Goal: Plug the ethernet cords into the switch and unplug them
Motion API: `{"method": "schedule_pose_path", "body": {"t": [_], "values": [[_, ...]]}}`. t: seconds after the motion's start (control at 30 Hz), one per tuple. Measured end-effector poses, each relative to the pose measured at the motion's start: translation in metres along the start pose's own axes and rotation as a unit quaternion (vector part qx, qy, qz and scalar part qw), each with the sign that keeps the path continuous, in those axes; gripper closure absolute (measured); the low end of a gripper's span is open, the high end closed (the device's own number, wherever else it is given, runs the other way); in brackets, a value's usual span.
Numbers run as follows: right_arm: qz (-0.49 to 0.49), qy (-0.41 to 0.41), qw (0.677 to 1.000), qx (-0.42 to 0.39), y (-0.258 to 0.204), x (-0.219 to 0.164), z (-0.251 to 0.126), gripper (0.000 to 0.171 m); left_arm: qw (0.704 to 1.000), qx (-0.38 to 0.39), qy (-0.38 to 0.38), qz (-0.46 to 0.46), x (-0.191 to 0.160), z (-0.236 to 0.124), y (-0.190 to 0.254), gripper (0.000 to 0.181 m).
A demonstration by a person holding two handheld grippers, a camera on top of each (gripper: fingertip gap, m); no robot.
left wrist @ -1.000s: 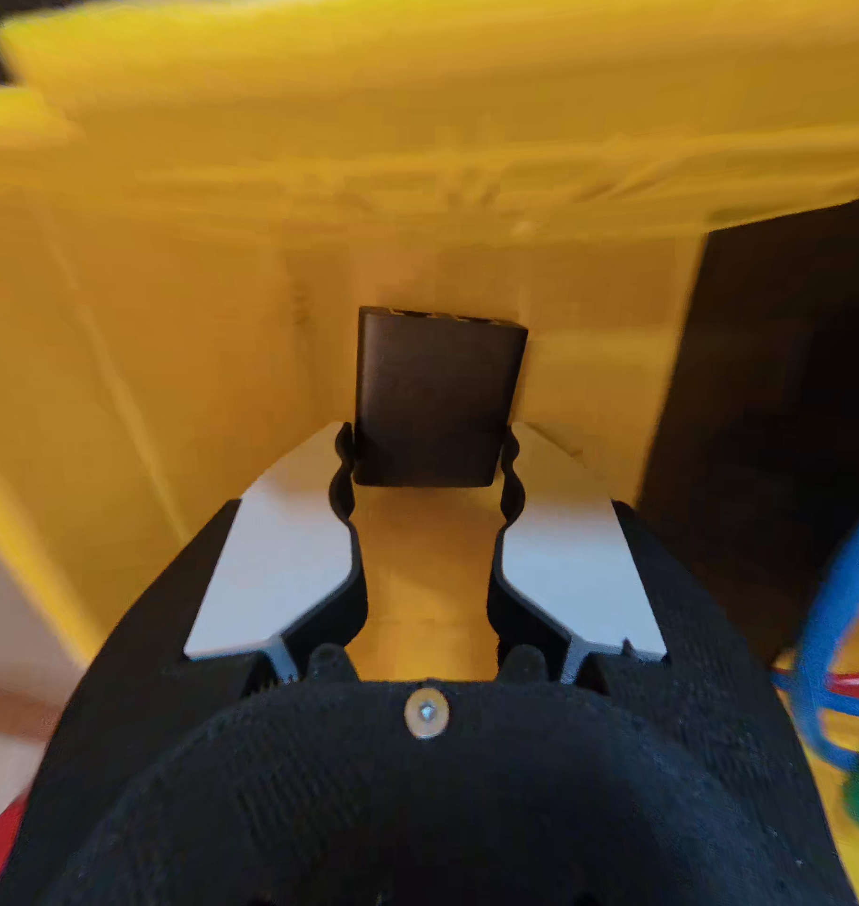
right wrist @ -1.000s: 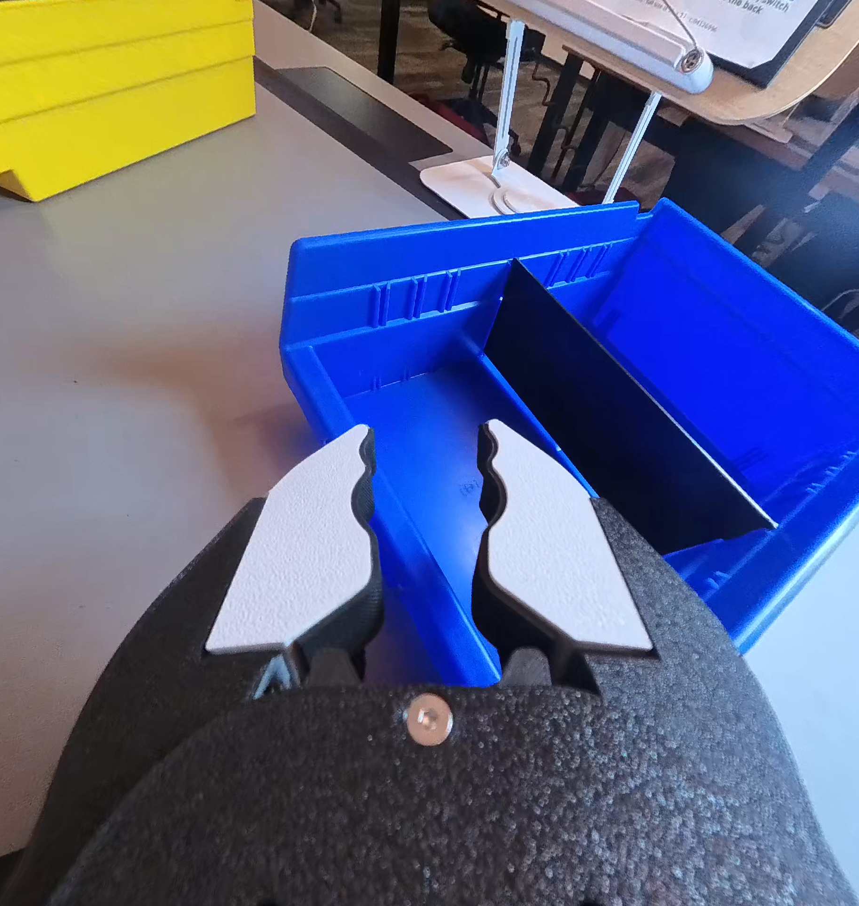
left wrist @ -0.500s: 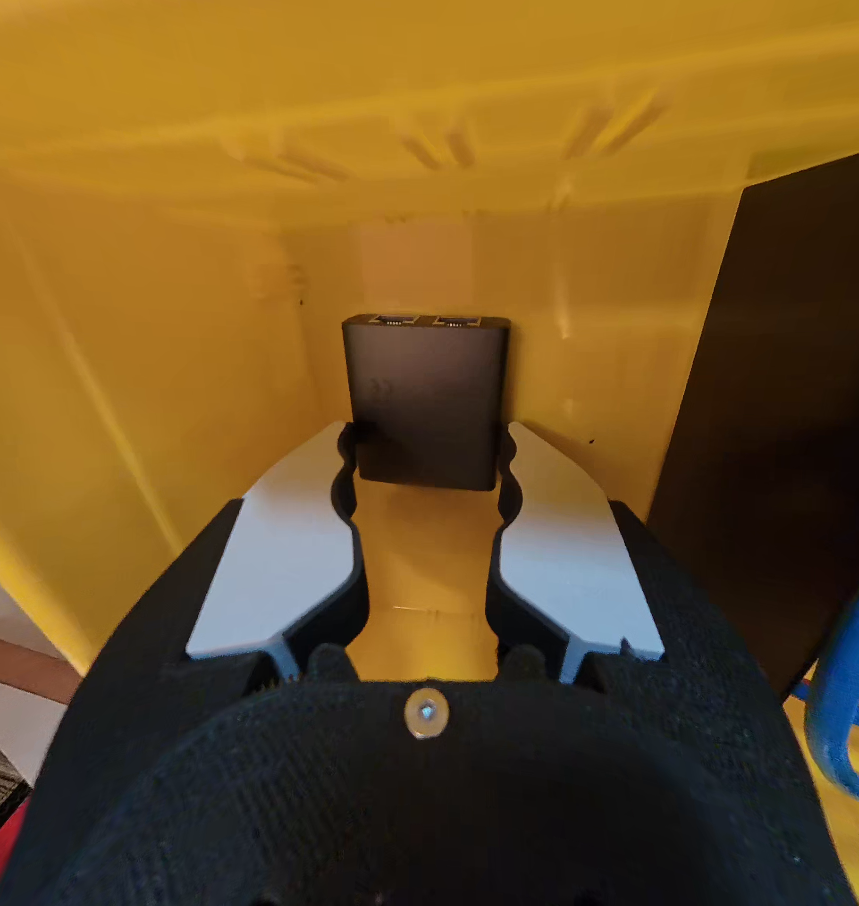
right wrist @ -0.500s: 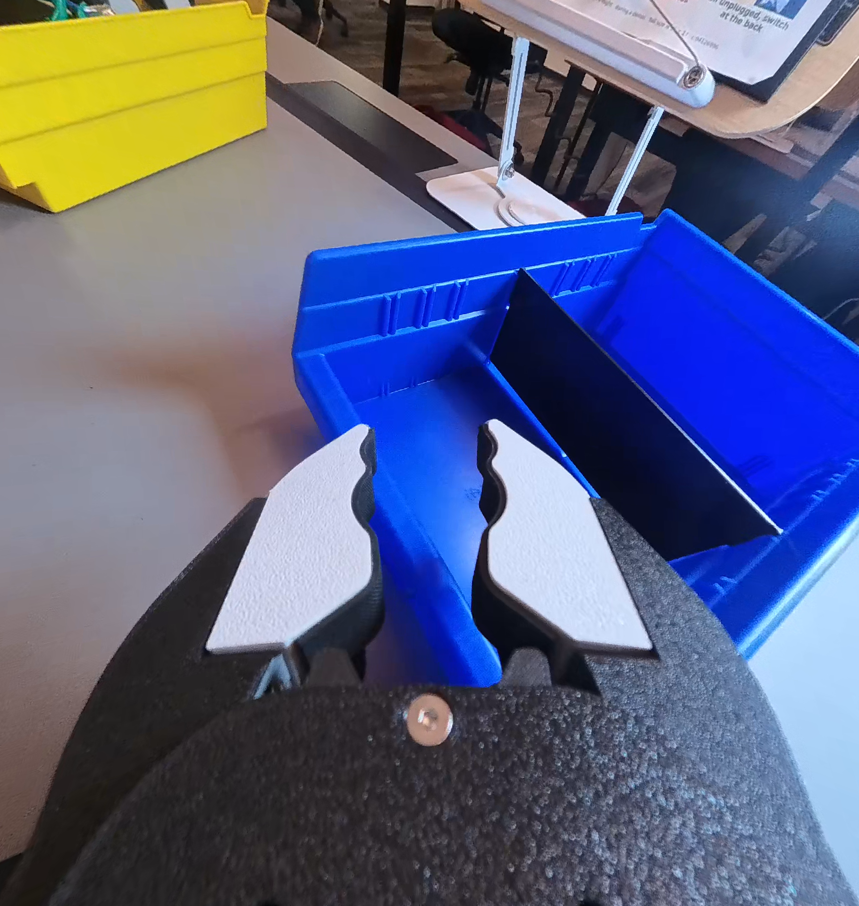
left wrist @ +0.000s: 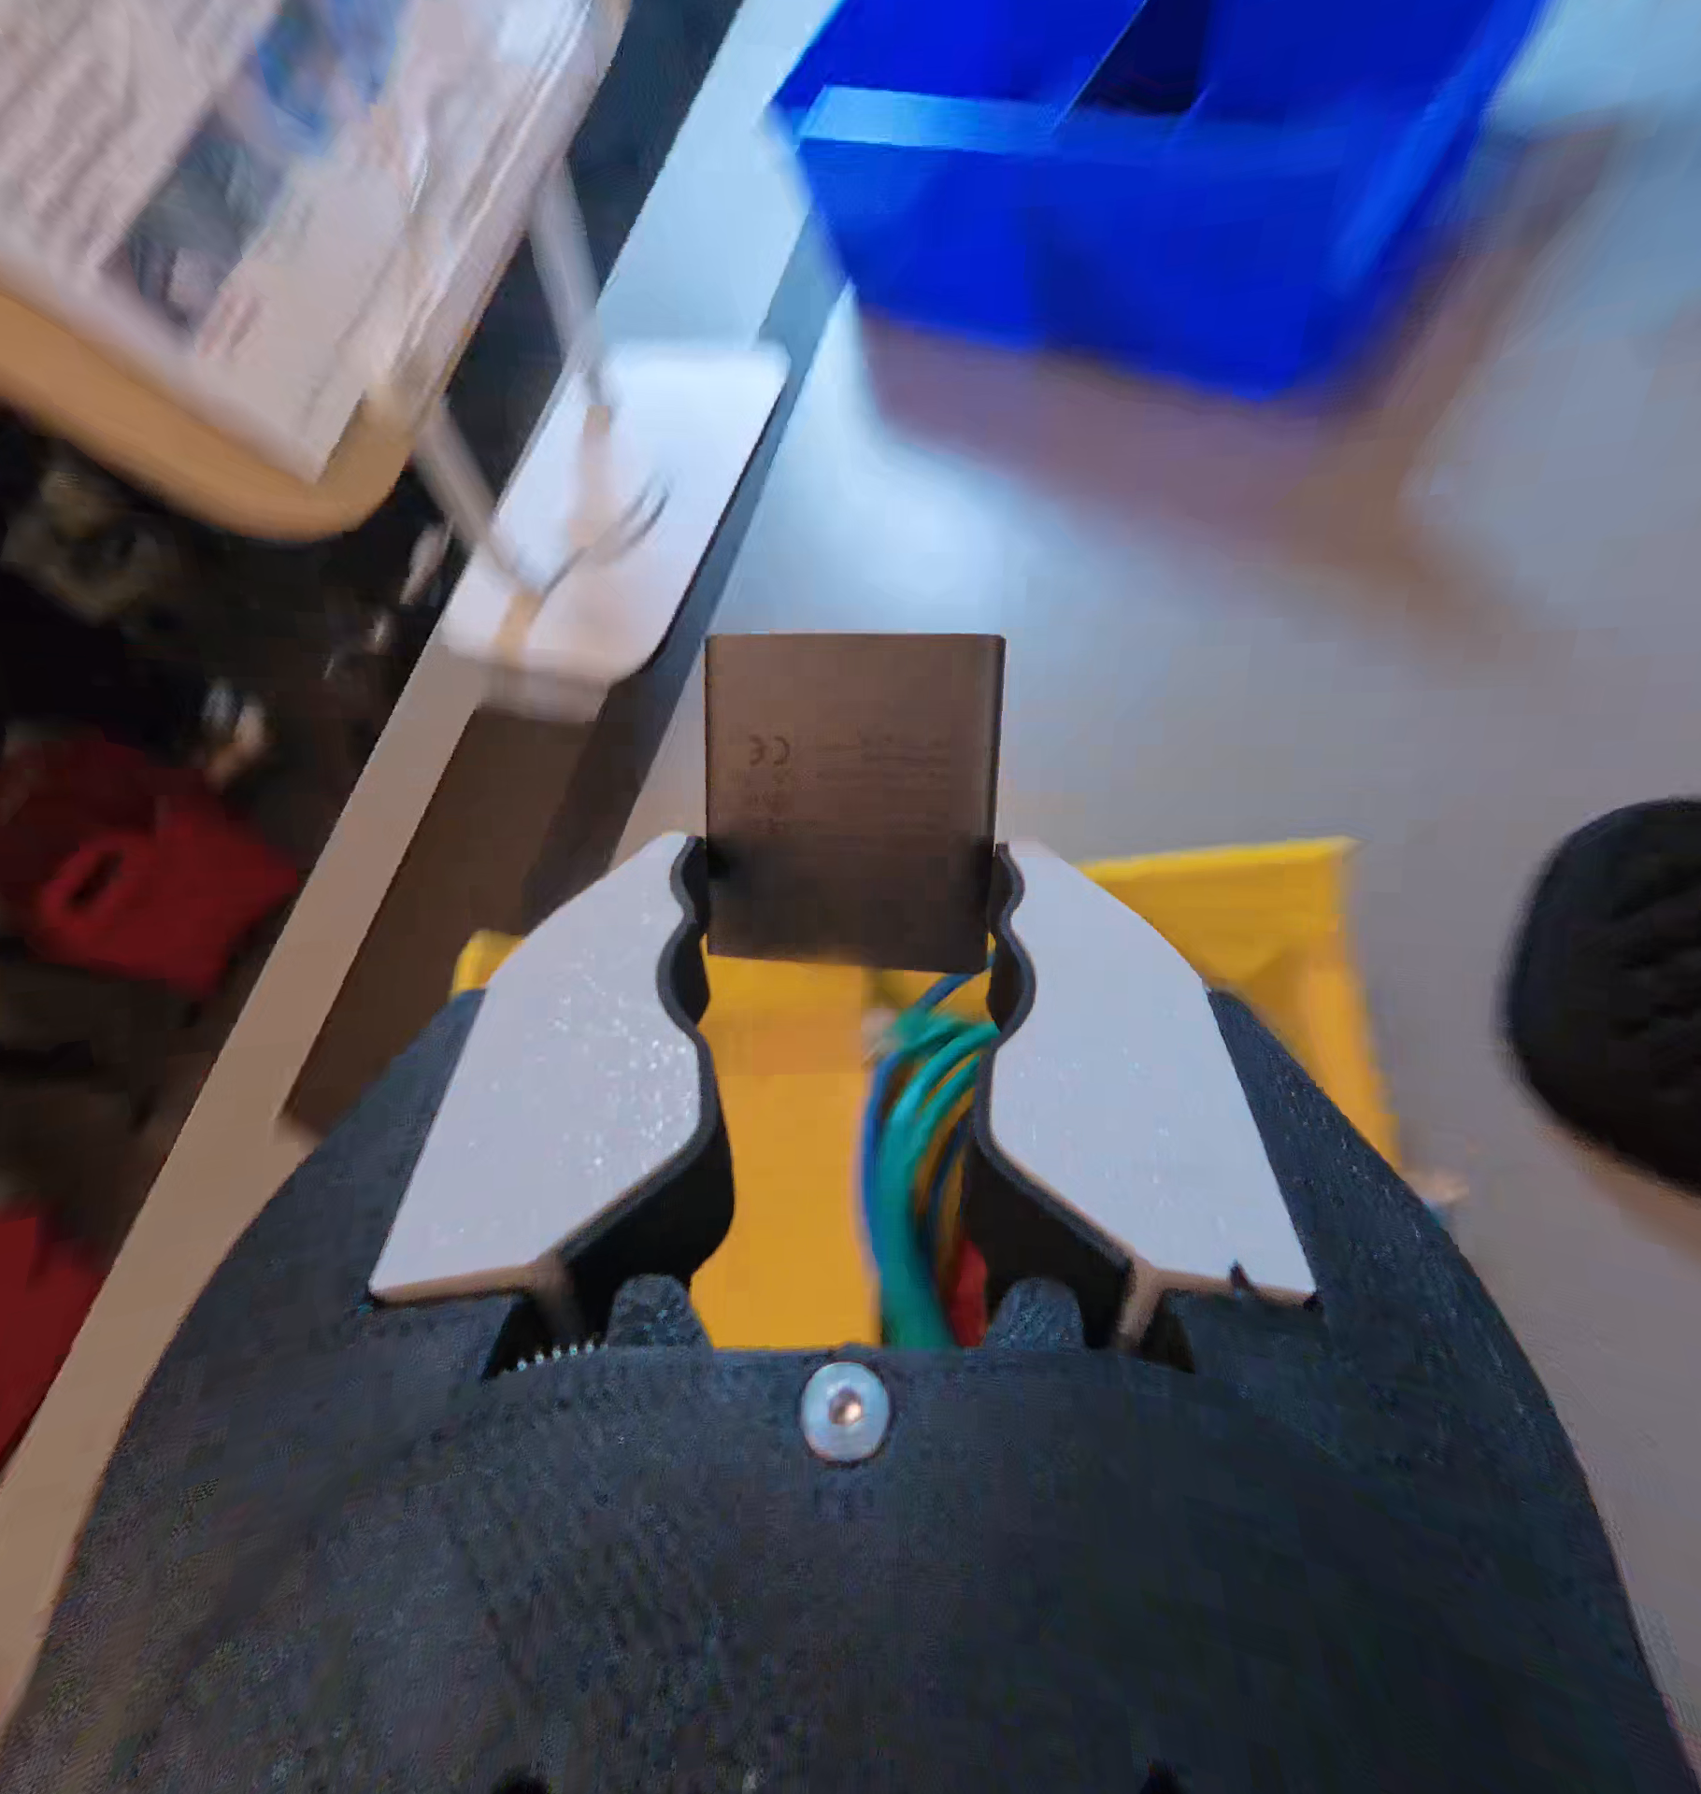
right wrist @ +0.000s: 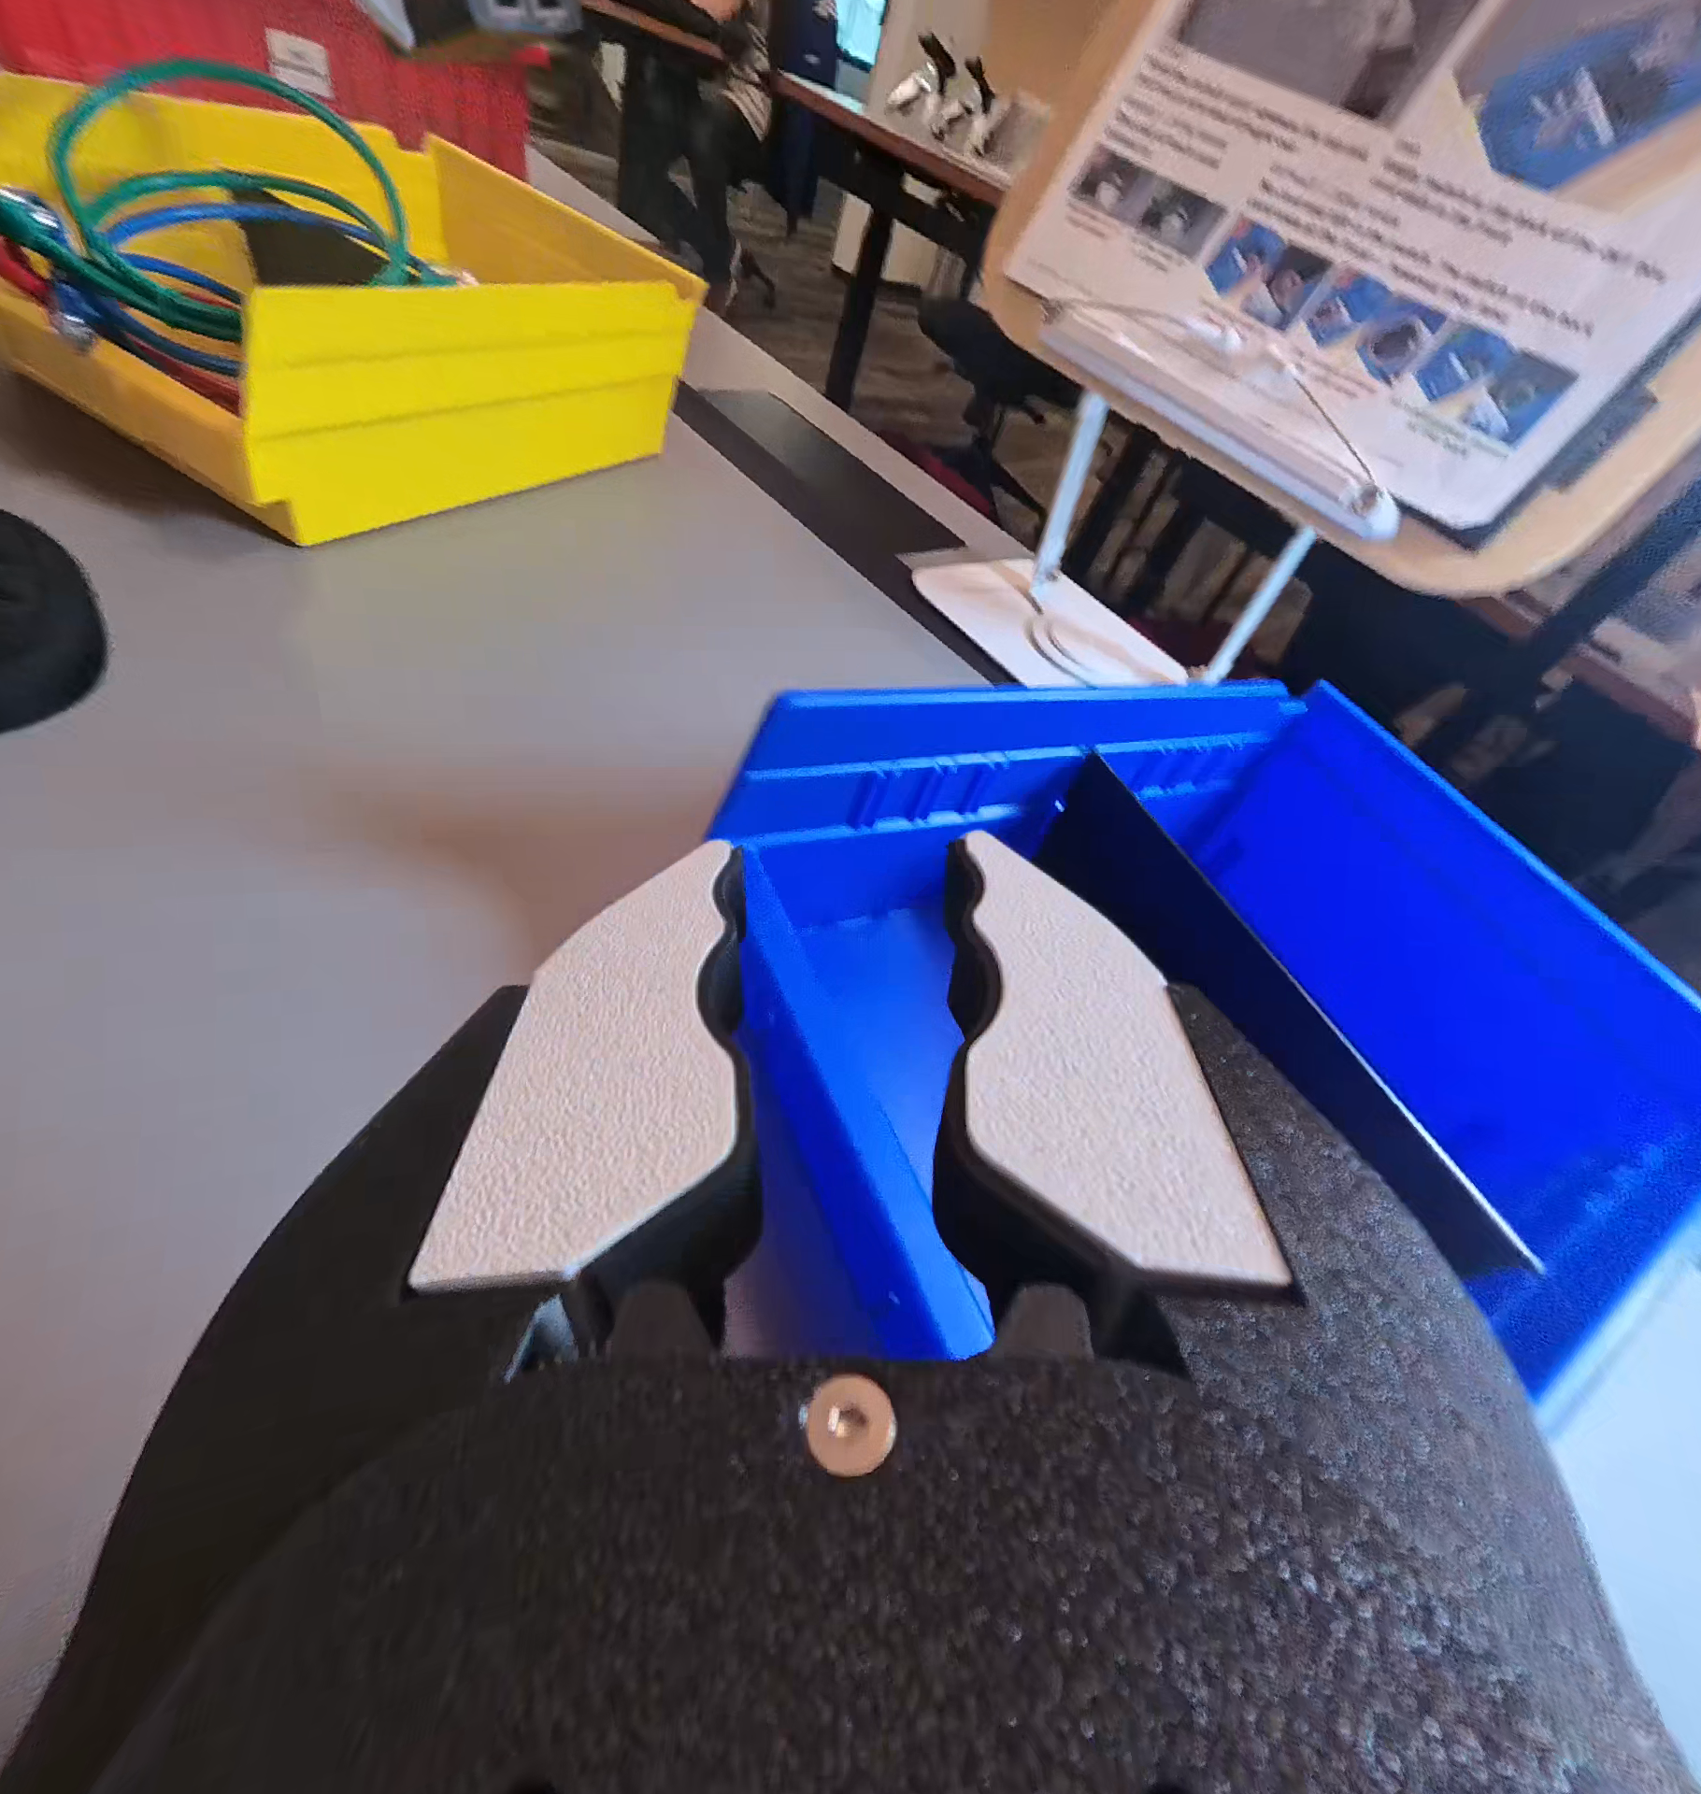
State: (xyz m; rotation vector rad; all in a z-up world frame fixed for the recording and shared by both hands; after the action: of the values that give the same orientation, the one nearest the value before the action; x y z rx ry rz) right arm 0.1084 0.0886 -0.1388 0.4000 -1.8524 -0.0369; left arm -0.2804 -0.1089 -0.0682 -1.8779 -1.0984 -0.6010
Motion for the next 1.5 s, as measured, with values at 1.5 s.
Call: {"method": "schedule_pose_path", "body": {"t": [1.5], "values": [[-0.134,0.069,0.960,0.235,-0.126,0.036,0.053,0.151,0.924,-0.153,0.351,-0.021,0.095,0.048,0.288,0.158]]}}
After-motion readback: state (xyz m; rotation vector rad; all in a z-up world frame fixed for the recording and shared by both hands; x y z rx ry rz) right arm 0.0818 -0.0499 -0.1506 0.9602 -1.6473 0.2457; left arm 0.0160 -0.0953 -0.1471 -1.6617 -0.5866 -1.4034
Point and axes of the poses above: each gripper's, where its closed fingertips meet, z out along the fingers, x out of its top, y = z × x across the jaws, the point moved 4 cm from there along -z, back along the fingers, and after that the axes turned 15 degrees about x, right-handed, at the moved point
